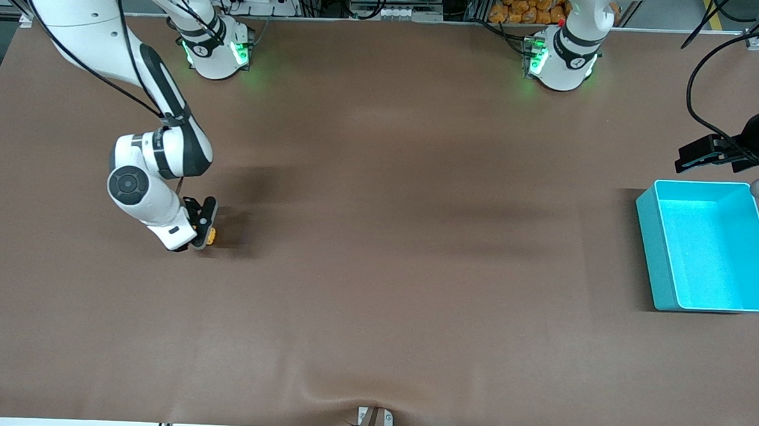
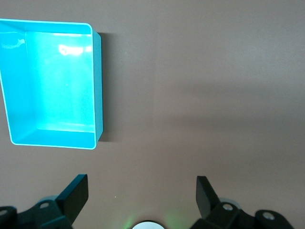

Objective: Wind and store yellow beetle car
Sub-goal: 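Grasp the yellow car with the right gripper and drag it backward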

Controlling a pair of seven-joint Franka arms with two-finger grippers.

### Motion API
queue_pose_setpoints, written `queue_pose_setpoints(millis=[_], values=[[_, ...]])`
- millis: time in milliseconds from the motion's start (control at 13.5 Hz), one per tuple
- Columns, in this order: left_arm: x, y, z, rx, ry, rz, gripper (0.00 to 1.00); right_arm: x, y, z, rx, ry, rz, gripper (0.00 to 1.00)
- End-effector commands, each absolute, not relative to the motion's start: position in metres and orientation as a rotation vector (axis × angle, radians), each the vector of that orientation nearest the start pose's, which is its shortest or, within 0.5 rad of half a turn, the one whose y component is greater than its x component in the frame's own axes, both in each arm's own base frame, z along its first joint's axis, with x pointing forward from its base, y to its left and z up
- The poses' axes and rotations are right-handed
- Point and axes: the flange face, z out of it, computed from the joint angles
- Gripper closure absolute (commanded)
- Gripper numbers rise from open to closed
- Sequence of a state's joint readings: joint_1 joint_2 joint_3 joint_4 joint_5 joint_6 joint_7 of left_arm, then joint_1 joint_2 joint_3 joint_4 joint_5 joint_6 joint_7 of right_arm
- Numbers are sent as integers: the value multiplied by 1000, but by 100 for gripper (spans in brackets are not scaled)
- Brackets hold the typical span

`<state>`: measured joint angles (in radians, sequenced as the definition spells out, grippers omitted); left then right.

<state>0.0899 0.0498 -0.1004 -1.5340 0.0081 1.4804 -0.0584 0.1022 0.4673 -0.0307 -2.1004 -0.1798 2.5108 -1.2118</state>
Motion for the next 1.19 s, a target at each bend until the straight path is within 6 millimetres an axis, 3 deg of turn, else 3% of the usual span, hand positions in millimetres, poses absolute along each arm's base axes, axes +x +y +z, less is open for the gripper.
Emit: queue_pose_setpoints(millis=[0, 223, 743, 1114], values=[[555, -4, 609, -3128, -53, 168, 0, 572, 23, 157, -2377, -2148, 224, 91], [555, -5, 609, -3128, -51, 168, 0, 571, 10, 155, -2389, -2132, 231, 91], [555, -5, 609, -3128, -51, 168, 0, 569, -50, 154, -2374, -2134, 250, 91], [555, -5, 608, -3128, -51, 170, 0, 565, -74, 151, -2350, -2177, 245, 91]])
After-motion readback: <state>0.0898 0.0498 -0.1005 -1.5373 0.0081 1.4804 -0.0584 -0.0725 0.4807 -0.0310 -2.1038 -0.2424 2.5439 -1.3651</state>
